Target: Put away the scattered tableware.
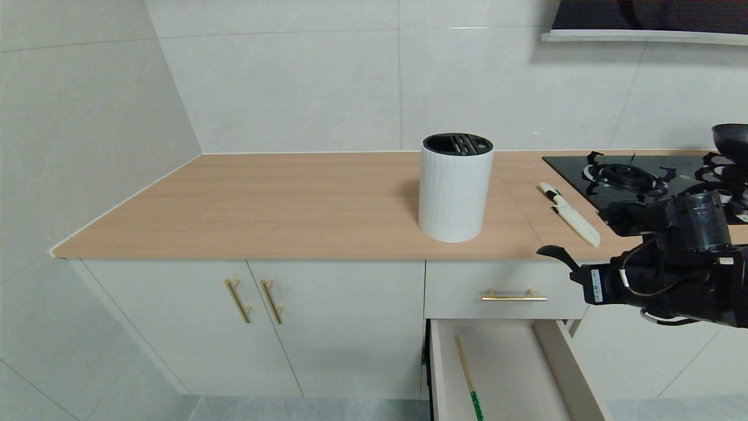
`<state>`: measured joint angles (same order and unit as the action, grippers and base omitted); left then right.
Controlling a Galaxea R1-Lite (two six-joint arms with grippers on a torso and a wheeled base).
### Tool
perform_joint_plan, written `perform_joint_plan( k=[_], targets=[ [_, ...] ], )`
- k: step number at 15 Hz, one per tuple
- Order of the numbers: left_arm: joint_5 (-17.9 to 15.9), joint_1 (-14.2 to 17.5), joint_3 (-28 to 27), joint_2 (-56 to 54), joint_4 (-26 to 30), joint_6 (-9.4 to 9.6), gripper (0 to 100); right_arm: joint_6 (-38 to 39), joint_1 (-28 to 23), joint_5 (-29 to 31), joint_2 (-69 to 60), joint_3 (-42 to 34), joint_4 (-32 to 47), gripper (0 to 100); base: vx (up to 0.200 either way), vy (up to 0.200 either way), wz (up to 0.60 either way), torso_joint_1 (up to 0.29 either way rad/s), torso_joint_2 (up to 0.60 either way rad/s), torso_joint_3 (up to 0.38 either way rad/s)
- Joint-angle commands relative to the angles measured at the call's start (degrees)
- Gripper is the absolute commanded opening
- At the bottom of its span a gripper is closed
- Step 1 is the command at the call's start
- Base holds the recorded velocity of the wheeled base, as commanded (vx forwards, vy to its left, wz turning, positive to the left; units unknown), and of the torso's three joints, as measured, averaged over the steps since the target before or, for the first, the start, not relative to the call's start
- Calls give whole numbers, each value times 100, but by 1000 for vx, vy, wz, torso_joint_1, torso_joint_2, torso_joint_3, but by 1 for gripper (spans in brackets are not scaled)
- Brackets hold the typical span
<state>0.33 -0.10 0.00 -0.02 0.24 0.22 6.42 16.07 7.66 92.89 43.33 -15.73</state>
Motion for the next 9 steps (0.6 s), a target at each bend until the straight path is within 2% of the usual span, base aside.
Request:
perform_joint_plan(
  k=[1,4,9],
  targets=[
    [2,1,0,2,2,4,100,-1,2,-1,62,-8,-1,0,0,0,0,0,0,0],
    [2,1,0,2,2,-4,100,-10,2,8,97,-8,-1,0,0,0,0,-88,194,114],
    [2,1,0,2,2,-4,100,-10,2,8,106,-35,-1,0,0,0,0,-197,470,274]
  ],
)
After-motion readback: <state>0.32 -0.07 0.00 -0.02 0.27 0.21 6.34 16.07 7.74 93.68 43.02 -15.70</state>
